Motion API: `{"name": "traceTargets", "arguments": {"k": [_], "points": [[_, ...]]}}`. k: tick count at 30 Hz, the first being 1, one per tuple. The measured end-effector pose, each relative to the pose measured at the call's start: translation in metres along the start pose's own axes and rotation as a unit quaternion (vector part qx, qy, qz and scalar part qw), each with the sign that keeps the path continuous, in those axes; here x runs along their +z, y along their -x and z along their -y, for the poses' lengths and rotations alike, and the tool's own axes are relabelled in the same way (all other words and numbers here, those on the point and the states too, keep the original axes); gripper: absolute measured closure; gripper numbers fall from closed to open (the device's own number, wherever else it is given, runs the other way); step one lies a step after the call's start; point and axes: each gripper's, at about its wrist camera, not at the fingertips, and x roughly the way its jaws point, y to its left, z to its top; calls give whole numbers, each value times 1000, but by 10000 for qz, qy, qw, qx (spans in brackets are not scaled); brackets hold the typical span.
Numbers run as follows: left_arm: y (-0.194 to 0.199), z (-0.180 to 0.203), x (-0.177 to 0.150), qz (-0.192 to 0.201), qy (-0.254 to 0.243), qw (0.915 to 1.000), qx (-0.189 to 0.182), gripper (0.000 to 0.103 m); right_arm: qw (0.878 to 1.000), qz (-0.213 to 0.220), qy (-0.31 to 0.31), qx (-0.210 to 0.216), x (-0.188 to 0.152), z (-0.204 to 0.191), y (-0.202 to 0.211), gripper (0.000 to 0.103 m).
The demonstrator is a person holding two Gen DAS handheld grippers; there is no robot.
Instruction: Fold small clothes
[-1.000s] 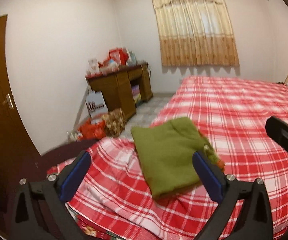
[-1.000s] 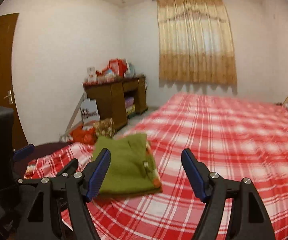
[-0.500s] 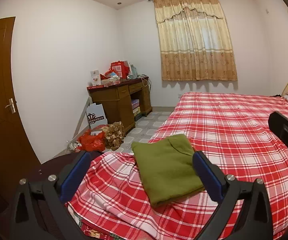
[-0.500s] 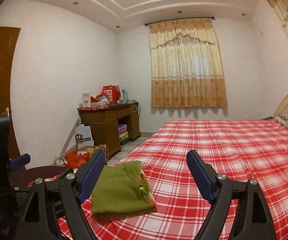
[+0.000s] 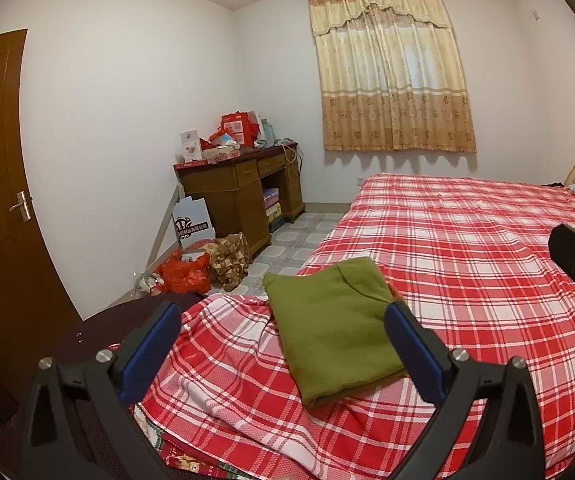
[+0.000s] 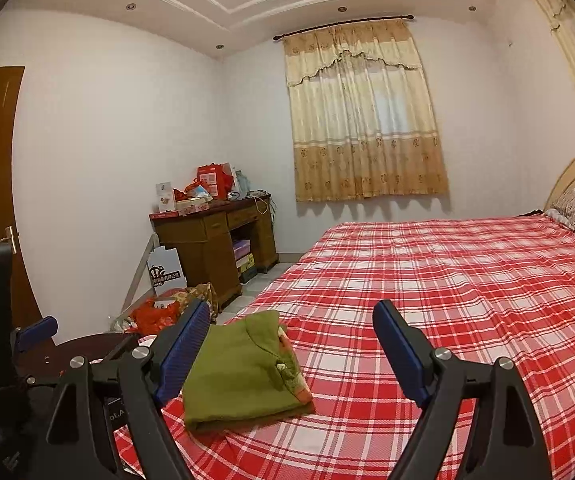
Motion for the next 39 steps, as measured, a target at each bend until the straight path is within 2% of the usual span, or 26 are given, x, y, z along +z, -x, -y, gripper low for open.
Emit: {"name": "traceTargets", "arguments": {"k": [32, 36, 39], "points": [[-6, 1, -1, -65, -46, 10000, 24, 0, 9999, -123, -107, -24, -5, 3, -5, 18], [-9, 3, 0, -105, -134, 9997, 198, 0, 9999, -129, -108, -24, -5, 4, -5, 18], [-14, 1, 0, -157, -114, 9996, 193, 0, 9999, -130, -102, -30, -5, 4, -5, 18]]}}
